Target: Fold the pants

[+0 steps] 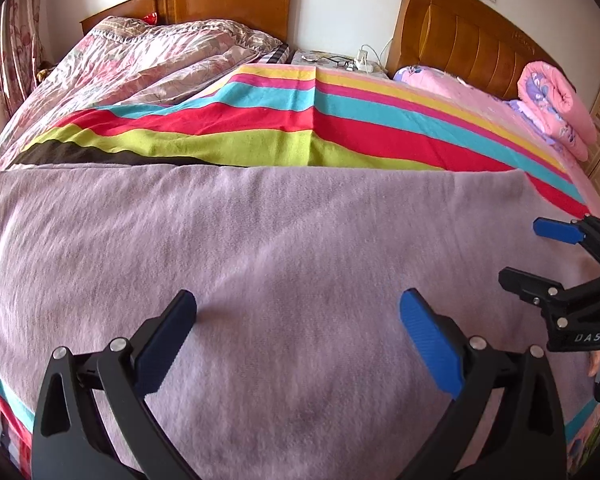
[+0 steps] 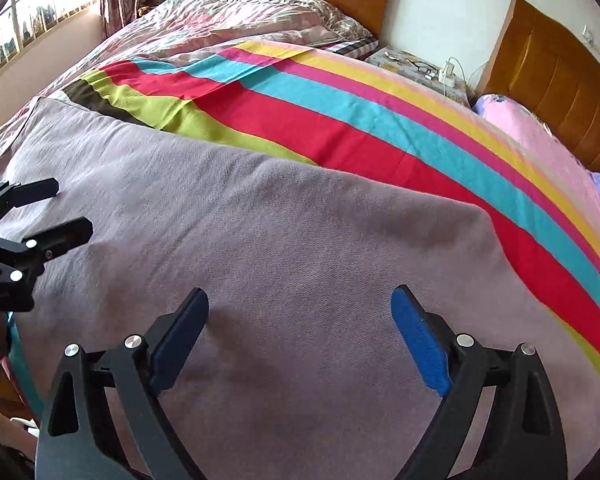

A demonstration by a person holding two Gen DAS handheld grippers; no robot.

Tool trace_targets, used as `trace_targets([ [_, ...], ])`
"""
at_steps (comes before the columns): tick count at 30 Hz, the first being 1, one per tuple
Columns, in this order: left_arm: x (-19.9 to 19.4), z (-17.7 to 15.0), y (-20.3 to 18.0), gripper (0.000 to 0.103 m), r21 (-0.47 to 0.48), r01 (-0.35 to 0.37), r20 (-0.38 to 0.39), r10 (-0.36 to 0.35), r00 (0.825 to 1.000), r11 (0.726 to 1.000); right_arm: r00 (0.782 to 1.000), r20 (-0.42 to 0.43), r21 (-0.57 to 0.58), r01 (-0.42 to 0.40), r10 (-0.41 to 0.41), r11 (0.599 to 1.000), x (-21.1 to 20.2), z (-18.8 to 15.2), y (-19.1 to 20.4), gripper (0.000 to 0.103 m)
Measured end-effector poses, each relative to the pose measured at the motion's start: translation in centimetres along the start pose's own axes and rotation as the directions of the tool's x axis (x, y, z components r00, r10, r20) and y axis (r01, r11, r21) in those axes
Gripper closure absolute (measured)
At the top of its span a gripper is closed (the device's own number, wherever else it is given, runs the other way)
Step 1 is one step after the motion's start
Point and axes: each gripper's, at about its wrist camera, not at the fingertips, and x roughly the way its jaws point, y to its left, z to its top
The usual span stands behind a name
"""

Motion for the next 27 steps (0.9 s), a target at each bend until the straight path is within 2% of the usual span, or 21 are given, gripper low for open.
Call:
trace_targets([
  [3, -1.2, -1.5, 1.2, 0.001, -0.012, -0.036, -0.007, 0.036, 0.999, 0.999, 0.997, 0.006, -0.035, -0.079, 0.08, 0.996, -0.9, -0.9, 1.4, 0.014],
  [5, -1.1, -2.9, 1.8, 0.001, 0.0, -0.052, -0.034, 0.052, 0.998, 0.999, 0.996, -0.027, -0.064, -0.089, 0.088, 0.994, -0.2, -1.7, 2.3, 0.014],
  [8, -1.8, -4.7, 1.1, 0.001, 0.08, -0.093, -0.01, 0.094, 0.996, 0.992, 0.994, -0.005, -0.033, -0.11, 0.11, 0.993, -0.3, -2.3, 2.0, 0.012],
  [10, -2.3, -5.2, 1.2, 0.001, 0.071, -0.084, -0.018, 0.085, 0.996, 0.994, 0.996, -0.023, -0.04, -0.092, 0.091, 0.995, -0.5, -2.2, 2.1, 0.012],
  [12, -2.8, -5.4, 1.3, 0.001, 0.077, -0.065, -0.032, 0.068, 0.997, 0.995, 0.997, -0.008, -0.049, -0.072, 0.072, 0.996, -1.0, -1.9, 2.3, 0.012],
  [14, -3.1, -5.2, 1.7, 0.001, 0.065, -0.043, -0.045, 0.046, 0.998, 0.997, 0.995, 0.011, -0.053, -0.097, 0.097, 0.994, -1.7, -1.9, 2.5, 0.012],
  [16, -3.0, -5.1, 2.0, 0.001, 0.061, -0.028, -0.075, 0.032, 0.997, 0.998, 0.994, -0.004, -0.068, -0.113, 0.113, 0.991, -1.7, -2.3, 2.8, 0.012],
  [18, -2.6, -5.2, 1.8, 0.001, 0.094, -0.033, -0.086, 0.041, 0.995, 0.995, 0.993, -0.043, -0.076, -0.114, 0.111, 0.991, -0.9, -3.3, 2.9, 0.012],
  [20, -2.5, -5.5, 1.4, 0.001, 0.129, -0.045, -0.082, 0.056, 0.995, 0.991, 0.991, -0.02, -0.054, -0.131, 0.131, 0.99, -1.3, -4.2, 2.5, 0.011],
  [24, -2.4, -5.2, 1.4, 0.001, 0.124, -0.044, -0.096, 0.056, 0.994, 0.991, 0.991, -0.047, -0.056, -0.124, 0.122, 0.991, -2.3, -5.6, 2.3, 0.011],
  [27, -2.9, -4.3, 1.4, 0.001, 0.069, -0.044, -0.089, 0.05, 0.995, 0.997, 0.994, -0.01, -0.028, -0.11, 0.11, 0.994, -4.1, -7.0, 1.3, 0.011],
])
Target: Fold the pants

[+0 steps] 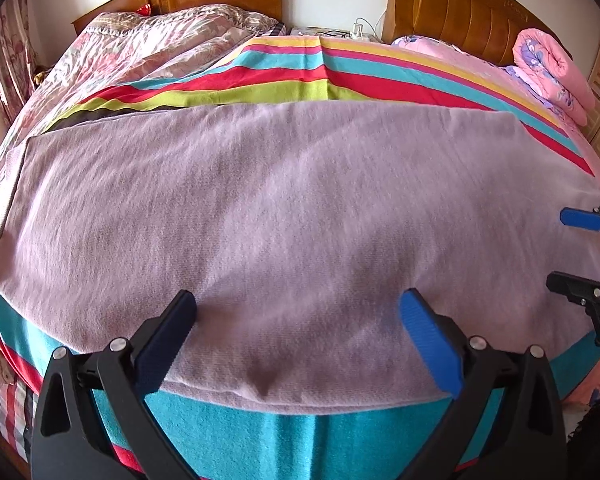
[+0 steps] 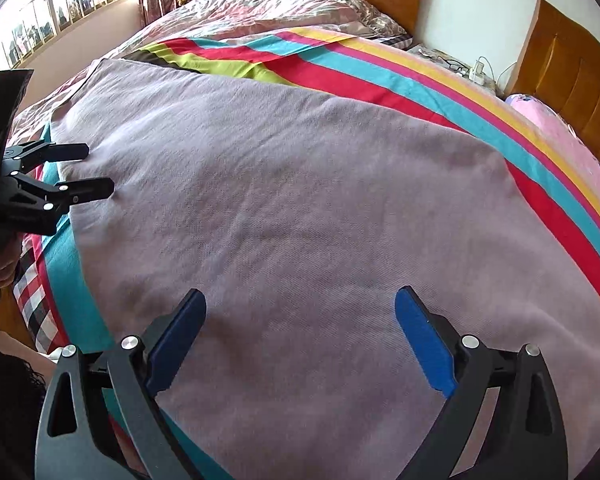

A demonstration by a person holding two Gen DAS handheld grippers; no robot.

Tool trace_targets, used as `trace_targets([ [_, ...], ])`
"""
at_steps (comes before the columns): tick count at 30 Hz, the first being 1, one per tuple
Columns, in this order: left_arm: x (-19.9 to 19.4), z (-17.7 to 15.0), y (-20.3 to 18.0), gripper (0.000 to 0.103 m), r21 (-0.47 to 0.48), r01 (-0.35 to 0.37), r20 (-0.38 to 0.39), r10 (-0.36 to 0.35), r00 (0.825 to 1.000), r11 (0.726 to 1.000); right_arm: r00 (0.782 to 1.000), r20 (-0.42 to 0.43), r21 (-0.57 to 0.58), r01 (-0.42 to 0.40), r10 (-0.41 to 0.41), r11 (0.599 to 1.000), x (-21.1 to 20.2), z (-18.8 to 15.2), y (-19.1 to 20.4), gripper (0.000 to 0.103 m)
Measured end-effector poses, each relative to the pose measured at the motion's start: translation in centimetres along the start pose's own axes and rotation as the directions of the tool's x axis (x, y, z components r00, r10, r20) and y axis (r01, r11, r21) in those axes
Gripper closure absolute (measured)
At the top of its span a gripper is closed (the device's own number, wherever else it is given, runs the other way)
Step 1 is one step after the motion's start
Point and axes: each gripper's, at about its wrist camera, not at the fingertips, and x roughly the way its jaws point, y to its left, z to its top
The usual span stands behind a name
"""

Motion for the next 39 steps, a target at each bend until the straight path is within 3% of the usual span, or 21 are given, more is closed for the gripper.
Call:
trace_targets([
  [3, -0.9, 1.4, -1.4, 0.001, 0.001, 0.016, 0.047, -0.016, 0.999, 1.0, 0.998, -0.048, 0.072, 0.03, -0.026, 0.997, -0.2, -2.3, -2.4, 0.01],
  [4, -1.1, 2.0, -2.2, 0.001, 0.018, 0.024, 0.059, -0.025, 0.998, 1.0, 1.0, -0.012, 0.066, 0.014, -0.013, 0.998, -0.9, -3.2, -2.8, 0.011],
  [8, -1.2, 4.7, -7.7, 0.001, 0.14, 0.087, 0.08, -0.099, 0.992, 0.986, 1.0, -0.009, 0.038, -0.007, 0.008, 0.999, -3.1, -5.3, -3.4, 0.011],
  [11, -0.4, 6.9, -13.2, 0.001, 0.255, 0.159, 0.077, -0.184, 0.98, 0.954, 0.996, 0.032, 0.12, 0.079, -0.083, 0.99, -5.2, -6.5, -6.3, 0.011],
  [15, 2.5, 10.5, -21.8, 0.001, 0.374, 0.228, 0.049, -0.265, 0.963, 0.899, 0.967, 0.017, 0.285, 0.238, -0.253, 0.929, -6.9, -8.5, -12.1, 0.011],
  [18, 5.6, 12.7, -28.2, 0.001, 0.412, 0.305, -0.008, -0.332, 0.943, 0.858, 0.945, 0.026, 0.371, 0.294, -0.326, 0.881, -8.5, -10.1, -15.6, 0.011],
  [20, 7.6, 13.4, -31.8, 0.001, 0.436, 0.31, -0.029, -0.331, 0.943, 0.845, 0.938, 0.033, 0.421, 0.3, -0.345, 0.856, -9.2, -11.1, -17.8, 0.011],
  [22, 9.4, 13.5, -34.3, 0.001, 0.455, 0.288, -0.033, -0.308, 0.951, 0.843, 0.935, -0.028, 0.452, 0.327, -0.353, 0.83, -8.9, -12.2, -19.5, 0.011],
  [25, 12.0, 13.2, -35.9, 0.001, 0.46, 0.251, -0.051, -0.257, 0.965, 0.852, 0.934, -0.079, 0.42, 0.349, -0.349, 0.838, -8.6, -14.8, -20.4, 0.011],
  [27, 12.1, 13.2, -35.9, 0.001, 0.459, 0.247, -0.044, -0.256, 0.966, 0.854, 0.943, -0.047, 0.385, 0.32, -0.328, 0.865, -9.2, -16.0, -20.0, 0.011],
  [32, 12.4, 12.8, -36.2, 0.001, 0.465, 0.218, -0.03, -0.231, 0.972, 0.858, 0.959, -0.074, 0.319, 0.283, -0.274, 0.905, -10.3, -18.1, -19.9, 0.011],
  [36, 12.1, 12.8, -35.5, 0.001, 0.459, 0.22, -0.027, -0.234, 0.972, 0.861, 0.954, -0.063, 0.292, 0.299, -0.293, 0.908, -11.3, -17.4, -18.9, 0.011],
  [39, 12.1, 12.8, -35.4, 0.001, 0.457, 0.218, -0.024, -0.233, 0.972, 0.862, 0.968, 0.016, 0.327, 0.23, -0.249, 0.916, -11.6, -16.4, -18.4, 0.011],
])
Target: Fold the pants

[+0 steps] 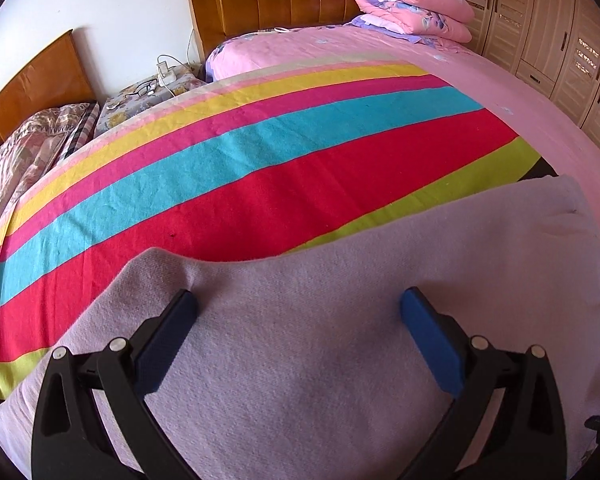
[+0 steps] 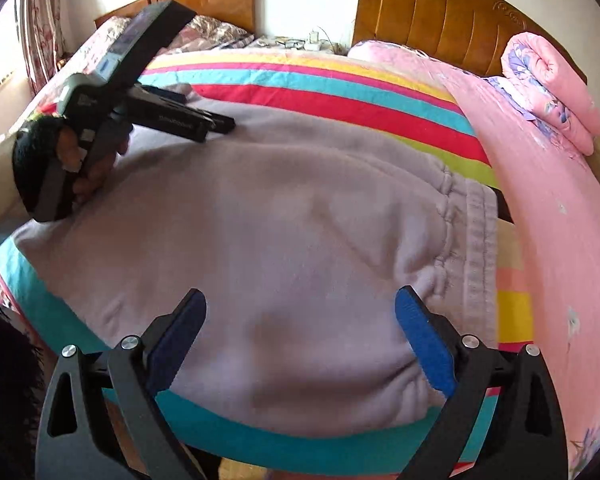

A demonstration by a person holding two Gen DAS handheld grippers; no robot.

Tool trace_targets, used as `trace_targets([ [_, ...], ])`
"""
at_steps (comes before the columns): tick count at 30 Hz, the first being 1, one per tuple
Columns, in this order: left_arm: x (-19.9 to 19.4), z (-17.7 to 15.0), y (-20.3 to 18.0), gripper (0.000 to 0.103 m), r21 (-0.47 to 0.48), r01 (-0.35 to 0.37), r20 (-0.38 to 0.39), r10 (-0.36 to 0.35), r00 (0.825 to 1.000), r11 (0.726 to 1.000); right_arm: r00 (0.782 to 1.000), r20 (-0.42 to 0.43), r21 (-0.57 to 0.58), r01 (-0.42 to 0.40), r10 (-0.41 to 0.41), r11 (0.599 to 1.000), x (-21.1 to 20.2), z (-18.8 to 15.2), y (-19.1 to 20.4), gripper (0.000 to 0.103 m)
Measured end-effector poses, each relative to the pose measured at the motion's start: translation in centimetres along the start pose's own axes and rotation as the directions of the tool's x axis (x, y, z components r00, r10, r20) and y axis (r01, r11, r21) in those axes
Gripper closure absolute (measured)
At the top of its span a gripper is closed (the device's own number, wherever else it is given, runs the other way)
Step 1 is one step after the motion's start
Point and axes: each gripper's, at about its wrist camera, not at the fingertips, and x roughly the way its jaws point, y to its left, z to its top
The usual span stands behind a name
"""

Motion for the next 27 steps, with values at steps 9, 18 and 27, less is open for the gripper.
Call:
trace_targets([
  [9, 0.0, 0.0, 0.1, 0.001, 0.0, 0.0, 0.001, 0.0, 1.0, 1.0, 0.999, -0.043, -0.084, -0.034, 0.03, 0.996, 2.4, 0.4, 2.6, 0.011],
  [18, 0.0, -0.1, 0.1, 0.001, -0.003, 0.002, 0.002, -0.002, 1.0, 1.0, 0.99, -0.109, -0.057, -0.093, 0.087, 0.994, 1.9, -0.8, 1.6, 0.01],
  [27, -0.1, -0.2, 0.2, 0.001, -0.008, 0.003, 0.005, -0.003, 1.0, 1.0, 0.986, -0.136, -0.064, -0.109, 0.1, 0.992, 2.4, -0.5, 1.1, 0.007],
])
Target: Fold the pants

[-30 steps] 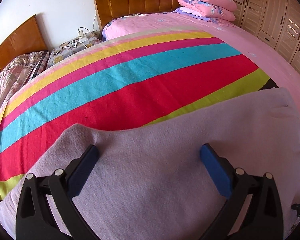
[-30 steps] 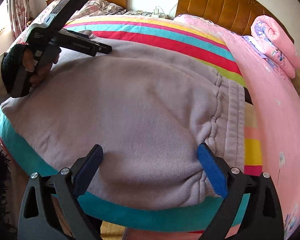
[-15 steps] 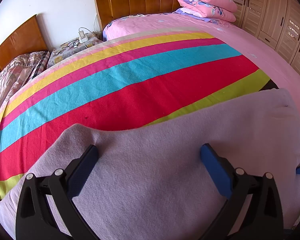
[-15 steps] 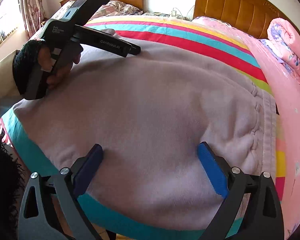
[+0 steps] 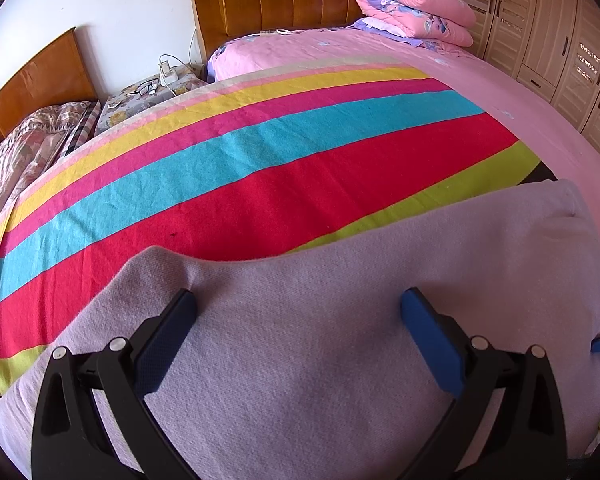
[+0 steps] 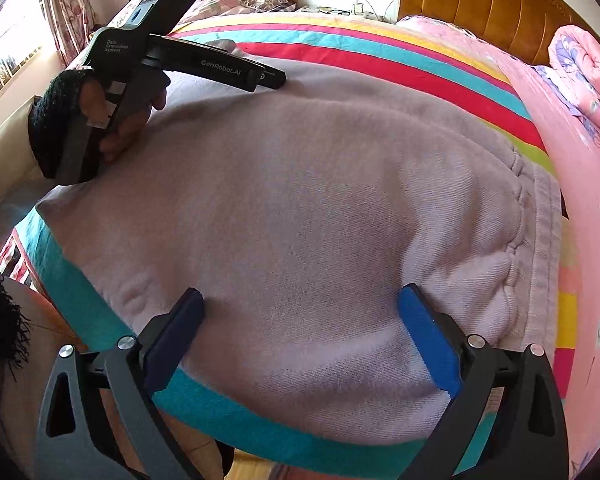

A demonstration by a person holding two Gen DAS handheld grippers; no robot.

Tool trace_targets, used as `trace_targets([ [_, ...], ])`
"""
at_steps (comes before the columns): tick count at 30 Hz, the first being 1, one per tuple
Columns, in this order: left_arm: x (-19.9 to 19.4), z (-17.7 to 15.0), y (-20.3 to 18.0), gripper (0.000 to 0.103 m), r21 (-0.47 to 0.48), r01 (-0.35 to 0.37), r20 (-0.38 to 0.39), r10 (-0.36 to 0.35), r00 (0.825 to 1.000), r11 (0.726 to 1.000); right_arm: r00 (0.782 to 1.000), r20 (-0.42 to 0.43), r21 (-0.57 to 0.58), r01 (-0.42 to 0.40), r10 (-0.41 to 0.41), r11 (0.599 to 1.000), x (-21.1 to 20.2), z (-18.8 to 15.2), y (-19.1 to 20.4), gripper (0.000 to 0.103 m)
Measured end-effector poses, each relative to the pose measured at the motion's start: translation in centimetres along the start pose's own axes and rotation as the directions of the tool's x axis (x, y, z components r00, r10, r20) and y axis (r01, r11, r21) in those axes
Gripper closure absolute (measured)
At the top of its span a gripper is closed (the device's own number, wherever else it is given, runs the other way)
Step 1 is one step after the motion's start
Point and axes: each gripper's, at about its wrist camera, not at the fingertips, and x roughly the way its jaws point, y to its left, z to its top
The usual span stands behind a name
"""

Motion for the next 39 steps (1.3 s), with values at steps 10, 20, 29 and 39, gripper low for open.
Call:
trace_targets([
  [10, -1.2, -0.2, 1.2, 0.001, -0.015, -0.018, -0.067, 0.017, 0.998, 1.0, 0.995, 0.007, 0.077, 0.101, -0.102, 0.992, -0.3, -0.1, 1.2, 0.005],
  [20, -15.8, -11.0, 19.0, 0.001, -0.355, -0.134, 0.097, 0.179, 0.979, 0.925, 0.984, 0.176, -0.113, 0.041, -0.021, 0.993, 0.0, 12.9, 14.4, 0.005],
  [29, -19.3, -21.5, 30.2, 0.001, -0.595, -0.339, -0.085, 0.362, 0.928, 0.729, 0.97, 0.123, -0.315, -0.162, 0.21, 0.935, 8.9, 22.8, 28.5, 0.005],
  [39, -17.9, -25.2, 28.6, 0.001, -0.541, -0.406, -0.122, 0.409, 0.904, 0.737, 0.978, 0.079, -0.226, -0.17, 0.192, 0.959, 12.5, 23.7, 27.9, 0.005],
])
